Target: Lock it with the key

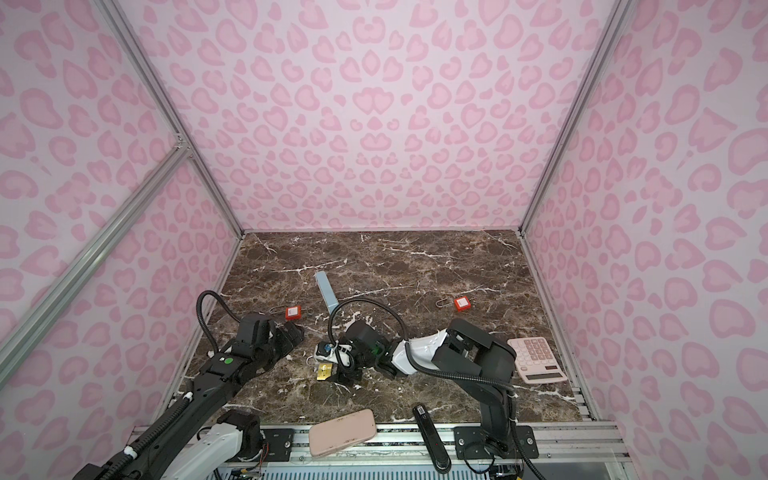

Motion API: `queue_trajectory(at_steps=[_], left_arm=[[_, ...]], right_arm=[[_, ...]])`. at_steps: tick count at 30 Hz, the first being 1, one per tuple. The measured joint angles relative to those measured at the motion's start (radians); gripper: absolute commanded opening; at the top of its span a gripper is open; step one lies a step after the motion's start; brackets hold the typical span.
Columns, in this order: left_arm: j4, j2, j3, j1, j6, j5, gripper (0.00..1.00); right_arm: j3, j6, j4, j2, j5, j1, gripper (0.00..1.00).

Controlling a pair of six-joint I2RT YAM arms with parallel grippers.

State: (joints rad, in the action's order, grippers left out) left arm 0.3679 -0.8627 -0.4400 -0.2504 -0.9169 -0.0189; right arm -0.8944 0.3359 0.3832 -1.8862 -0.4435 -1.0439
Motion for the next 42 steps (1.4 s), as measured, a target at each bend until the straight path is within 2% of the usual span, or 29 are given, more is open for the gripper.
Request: queue_trajectory(at_steps=[2, 12, 24, 33, 42], left_arm=[[0.003, 0.008, 0.011, 0.000, -0.006, -0.003, 0.97], [0.004, 0.075, 0.028, 0.002, -0.024, -0.012, 0.97], [0.005, 0.069, 0.032, 0.002, -0.024, -0.055, 0.99], [0.006, 0.068, 0.017, 0.002, -0.025, -0.083, 1.00], [0.005, 0.073, -0.006, 0.002, -0.030, -0.108, 0.99]], right_arm=[[-0.010, 0.002, 0.003, -0.018, 0.000, -0.011, 0.75], [-0.033, 0.016, 0.007, -0.066, -0.003, -0.028, 0.64], [-0.048, 0.016, 0.008, -0.100, -0.024, -0.027, 0.54], [-0.033, 0.016, 0.026, -0.094, -0.021, -0.028, 0.38], [0.014, -0.029, 0.032, -0.052, -0.003, 0.001, 0.36]])
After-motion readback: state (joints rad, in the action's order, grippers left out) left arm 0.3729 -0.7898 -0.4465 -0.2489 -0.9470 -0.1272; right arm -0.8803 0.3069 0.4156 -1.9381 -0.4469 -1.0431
